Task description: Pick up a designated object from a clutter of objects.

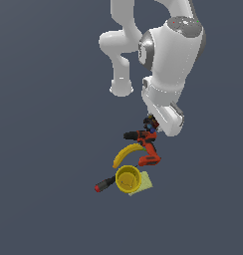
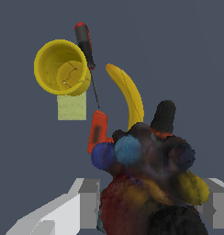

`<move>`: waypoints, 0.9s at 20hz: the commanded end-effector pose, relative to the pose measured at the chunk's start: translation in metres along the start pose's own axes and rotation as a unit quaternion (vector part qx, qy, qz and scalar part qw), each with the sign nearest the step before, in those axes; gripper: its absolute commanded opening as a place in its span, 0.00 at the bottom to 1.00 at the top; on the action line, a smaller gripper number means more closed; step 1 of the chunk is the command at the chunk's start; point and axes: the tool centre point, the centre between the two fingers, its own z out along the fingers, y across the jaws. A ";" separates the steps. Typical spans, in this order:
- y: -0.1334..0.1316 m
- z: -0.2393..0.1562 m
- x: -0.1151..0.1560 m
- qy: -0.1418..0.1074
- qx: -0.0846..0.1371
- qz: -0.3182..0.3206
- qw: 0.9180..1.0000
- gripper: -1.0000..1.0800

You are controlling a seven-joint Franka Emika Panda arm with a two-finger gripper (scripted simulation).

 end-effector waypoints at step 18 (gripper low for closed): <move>0.000 -0.156 0.081 0.001 -0.002 0.001 1.000 0.00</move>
